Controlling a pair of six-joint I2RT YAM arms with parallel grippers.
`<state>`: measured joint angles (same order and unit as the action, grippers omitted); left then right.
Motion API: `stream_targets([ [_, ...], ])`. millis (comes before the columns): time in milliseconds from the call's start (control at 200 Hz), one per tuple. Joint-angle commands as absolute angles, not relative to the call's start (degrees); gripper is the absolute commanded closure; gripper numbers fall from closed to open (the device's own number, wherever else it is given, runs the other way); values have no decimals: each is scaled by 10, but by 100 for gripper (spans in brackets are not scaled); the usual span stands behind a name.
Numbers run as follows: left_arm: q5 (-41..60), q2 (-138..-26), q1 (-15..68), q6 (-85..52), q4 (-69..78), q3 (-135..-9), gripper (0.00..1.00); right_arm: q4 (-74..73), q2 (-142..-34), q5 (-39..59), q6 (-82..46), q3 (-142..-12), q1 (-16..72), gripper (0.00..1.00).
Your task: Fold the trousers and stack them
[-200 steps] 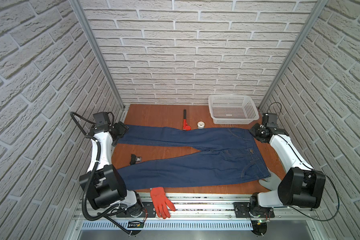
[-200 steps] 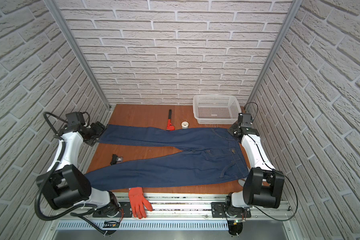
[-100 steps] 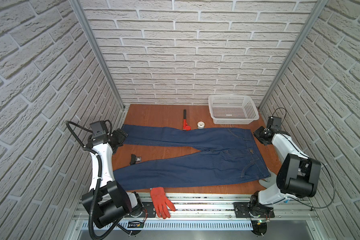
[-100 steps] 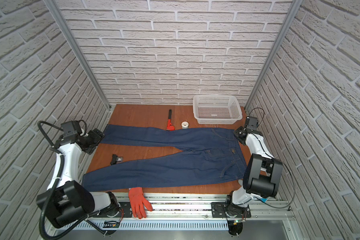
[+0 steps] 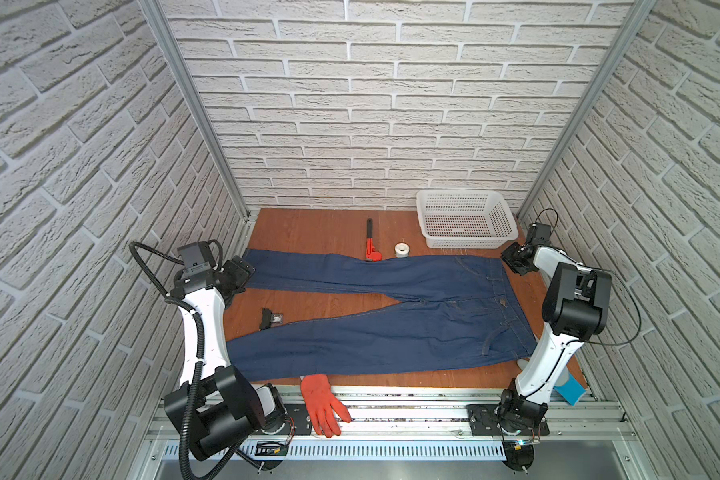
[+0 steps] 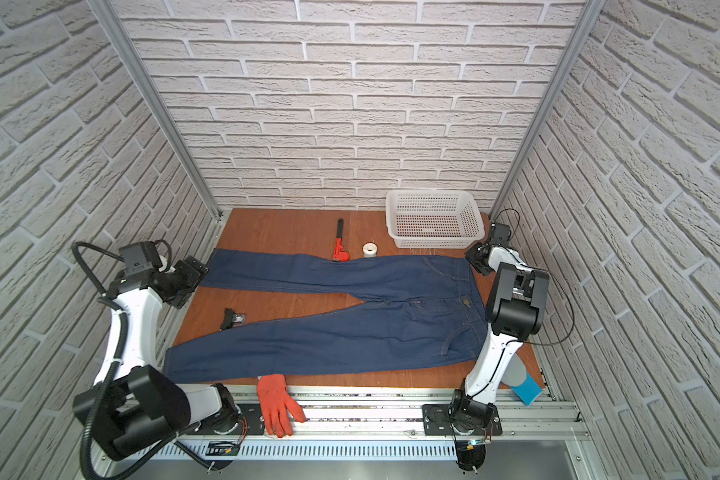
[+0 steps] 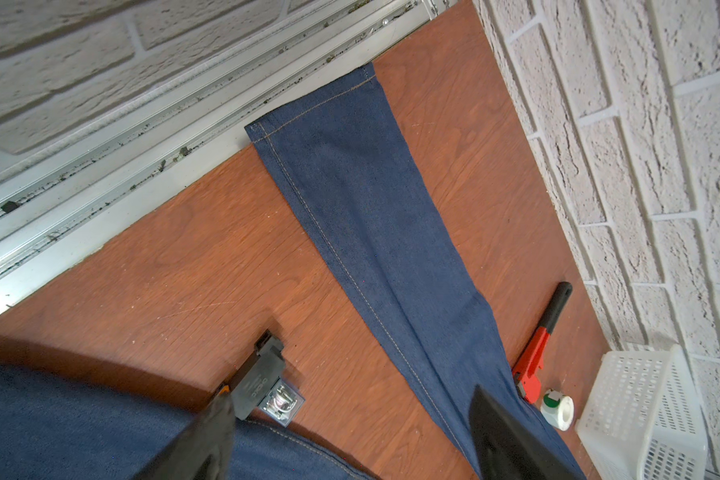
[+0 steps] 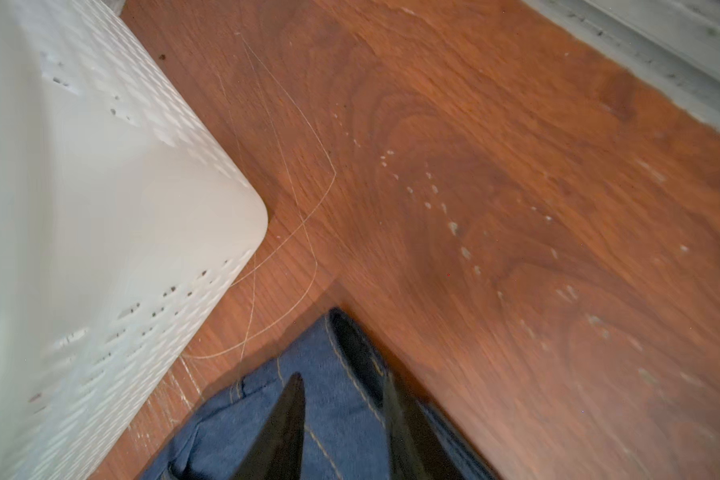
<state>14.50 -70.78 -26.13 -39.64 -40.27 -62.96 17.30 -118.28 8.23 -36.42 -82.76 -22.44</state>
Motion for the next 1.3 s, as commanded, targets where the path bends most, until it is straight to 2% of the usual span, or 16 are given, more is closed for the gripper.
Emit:
stream_targets([
  [0, 149, -703, -264, -392, -391, -646, 12, 157, -1202, 95, -365, -850, -227, 64],
  [210, 146, -706, -261, -393, -386, -650, 12, 156, -1229, 110, -370, -869, -226, 65],
  [440, 143, -712, -258, -397, -380, -653, 12, 155, -1234, 125, -374, -867, -226, 75],
  [745, 140, -713, -258, -398, -381, -660, 12, 165, -1247, 133, -376, -864, -224, 76],
  [920, 139, -713, -258, -399, -382, -662, 12, 155, -1250, 142, -383, -859, -224, 89],
  [1005, 137, -713, -258, -398, -384, -664, 12, 152, -1242, 144, -384, -858, -225, 94],
  [1295, 136, -746, -258, -399, -371, -679, 12, 162, -1119, 128, -373, -822, -224, 94],
])
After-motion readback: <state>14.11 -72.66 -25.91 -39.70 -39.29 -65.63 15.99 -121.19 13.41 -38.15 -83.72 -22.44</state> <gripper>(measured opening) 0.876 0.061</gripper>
